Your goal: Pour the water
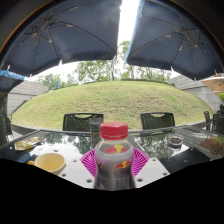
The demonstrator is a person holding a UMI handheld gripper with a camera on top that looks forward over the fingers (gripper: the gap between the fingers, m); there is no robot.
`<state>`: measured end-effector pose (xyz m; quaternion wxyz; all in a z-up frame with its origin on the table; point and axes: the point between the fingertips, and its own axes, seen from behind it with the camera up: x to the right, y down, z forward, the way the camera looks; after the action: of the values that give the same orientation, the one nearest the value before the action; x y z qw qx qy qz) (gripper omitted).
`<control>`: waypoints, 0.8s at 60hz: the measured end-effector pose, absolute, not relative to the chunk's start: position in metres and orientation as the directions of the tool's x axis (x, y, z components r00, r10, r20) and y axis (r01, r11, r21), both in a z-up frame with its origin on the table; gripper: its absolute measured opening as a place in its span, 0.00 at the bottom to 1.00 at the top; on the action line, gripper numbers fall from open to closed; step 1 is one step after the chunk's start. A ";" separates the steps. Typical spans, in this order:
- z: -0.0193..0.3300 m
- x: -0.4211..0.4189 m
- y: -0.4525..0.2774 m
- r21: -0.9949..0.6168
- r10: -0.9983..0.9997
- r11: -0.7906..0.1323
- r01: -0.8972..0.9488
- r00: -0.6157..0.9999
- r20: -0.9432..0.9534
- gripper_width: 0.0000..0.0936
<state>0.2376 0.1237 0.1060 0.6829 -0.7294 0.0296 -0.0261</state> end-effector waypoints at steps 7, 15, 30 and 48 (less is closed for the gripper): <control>0.113 0.242 0.108 -0.997 -0.072 -0.068 -0.034 0.997 -0.029 0.45; 0.102 0.241 0.118 -0.991 -0.086 -0.132 0.002 0.996 0.013 0.68; 0.114 0.221 0.038 -0.979 -0.099 -0.203 0.006 0.995 0.026 0.89; 0.094 0.093 -0.087 -0.968 0.082 -0.230 0.102 0.993 0.085 0.90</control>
<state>0.0926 -0.0865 0.0936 0.6177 -0.7842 -0.0585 -0.0080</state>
